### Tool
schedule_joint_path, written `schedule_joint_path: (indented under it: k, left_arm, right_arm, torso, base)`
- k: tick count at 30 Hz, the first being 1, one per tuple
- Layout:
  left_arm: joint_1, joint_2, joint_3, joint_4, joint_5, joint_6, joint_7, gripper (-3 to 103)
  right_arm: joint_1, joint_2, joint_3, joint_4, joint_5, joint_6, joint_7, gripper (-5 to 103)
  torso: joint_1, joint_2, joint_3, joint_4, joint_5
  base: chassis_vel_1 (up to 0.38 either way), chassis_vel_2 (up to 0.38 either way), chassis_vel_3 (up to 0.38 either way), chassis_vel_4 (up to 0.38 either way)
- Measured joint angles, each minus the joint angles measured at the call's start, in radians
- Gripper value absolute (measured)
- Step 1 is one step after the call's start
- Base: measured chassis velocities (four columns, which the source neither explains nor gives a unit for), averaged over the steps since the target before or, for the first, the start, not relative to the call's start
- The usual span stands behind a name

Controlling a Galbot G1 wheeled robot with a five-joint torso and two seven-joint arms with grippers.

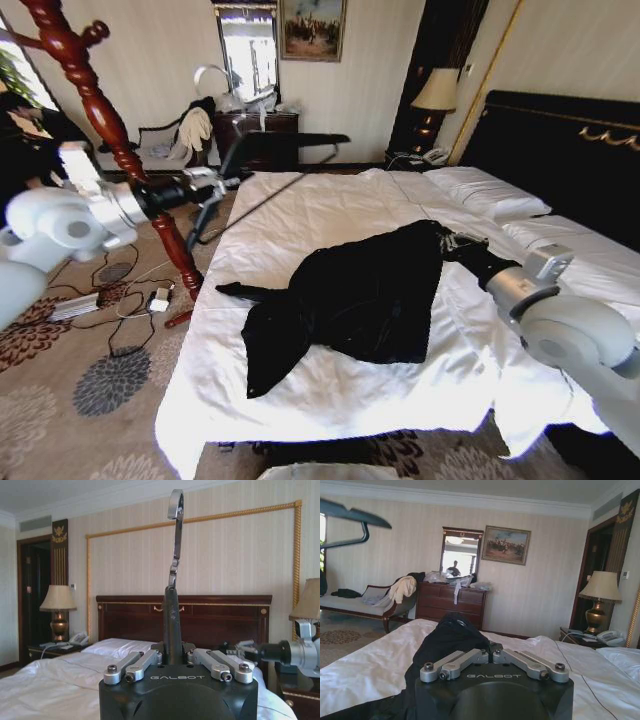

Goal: Pick up the clothes from the bed and hang them on the clothes hanger.

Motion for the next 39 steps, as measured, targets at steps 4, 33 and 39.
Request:
schedule_joint_path:
  k: [4,33,39]
  left_arm:
    - [0.117,-0.003,-0.063,-0.059,0.025,-0.003,-0.030,15]
    - [0.321,-0.133,0.102,-0.214,0.212,0.016,-0.213,15]
    - [0.186,-0.240,0.275,-0.138,0.220,0.015,-0.289,15]
  right_arm:
    - [-0.013,0.016,0.015,-0.004,-0.004,0.002,0.005,0]
    - [-0.004,0.024,0.044,-0.004,0.017,0.003,0.030,0]
    - [-0.039,0.002,0.086,0.024,0.038,0.003,0.029,0]
  torso:
    - [0.000,0.000,0.000,0.0006,0.0000]
    - [0.000,0.000,0.000,0.0002,0.0000]
    - [0.000,0.000,0.000,0.0000,0.0002]
  base:
    - [0.000,0.000,0.000,0.000]
    - [0.000,0.000,0.000,0.000]
    - [0.000,0.000,0.000,0.000]
